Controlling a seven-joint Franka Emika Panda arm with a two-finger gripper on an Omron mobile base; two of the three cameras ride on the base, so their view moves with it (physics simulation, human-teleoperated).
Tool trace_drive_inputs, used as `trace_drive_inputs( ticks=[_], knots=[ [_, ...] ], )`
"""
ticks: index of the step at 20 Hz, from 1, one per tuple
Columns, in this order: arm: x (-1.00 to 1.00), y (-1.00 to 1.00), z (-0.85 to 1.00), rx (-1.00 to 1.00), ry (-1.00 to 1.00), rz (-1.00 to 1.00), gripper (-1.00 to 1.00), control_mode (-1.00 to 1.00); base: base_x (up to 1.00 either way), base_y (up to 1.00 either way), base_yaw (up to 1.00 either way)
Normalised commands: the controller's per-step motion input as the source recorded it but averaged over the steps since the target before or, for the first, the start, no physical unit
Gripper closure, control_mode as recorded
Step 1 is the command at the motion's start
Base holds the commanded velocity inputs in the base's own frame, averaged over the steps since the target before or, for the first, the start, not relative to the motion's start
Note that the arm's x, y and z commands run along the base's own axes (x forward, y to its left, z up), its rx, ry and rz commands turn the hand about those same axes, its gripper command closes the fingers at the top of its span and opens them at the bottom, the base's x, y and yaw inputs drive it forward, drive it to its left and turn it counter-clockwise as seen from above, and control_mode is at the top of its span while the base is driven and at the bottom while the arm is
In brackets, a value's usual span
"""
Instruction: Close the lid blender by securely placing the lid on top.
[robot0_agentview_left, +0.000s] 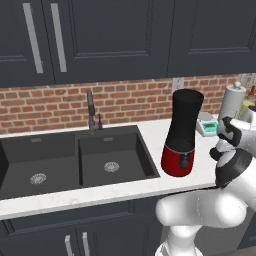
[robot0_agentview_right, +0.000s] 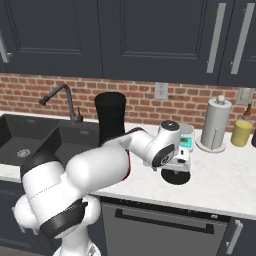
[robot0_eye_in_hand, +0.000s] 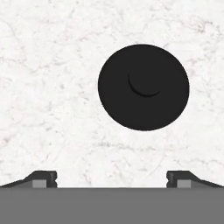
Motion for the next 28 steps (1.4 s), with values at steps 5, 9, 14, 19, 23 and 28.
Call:
trace_drive_inputs(
  ticks=[5,9,14,19,23,28],
  knots=[
    [0.42,-0.21,-0.23,0.00,0.00,0.00,-1.00,-1.00,0.00,0.00,0.00],
    [0.44,-0.20,-0.16,0.00,0.00,0.00,-1.00,-1.00,0.00,0.00,0.00],
    [0.37,-0.23,-0.14,0.00,0.01,0.00,-1.00,-1.00,0.00,0.00,0.00],
    [0.31,-0.14,-0.24,0.00,0.02,0.00,-1.00,-1.00,0.00,0.00,0.00],
    [0.31,-0.08,-0.23,0.00,0.00,0.00,-1.00,-1.00,0.00,0.00,0.00],
    [0.28,-0.08,-0.22,0.00,0.00,0.00,-1.00,-1.00,0.00,0.00,0.00]
  ],
)
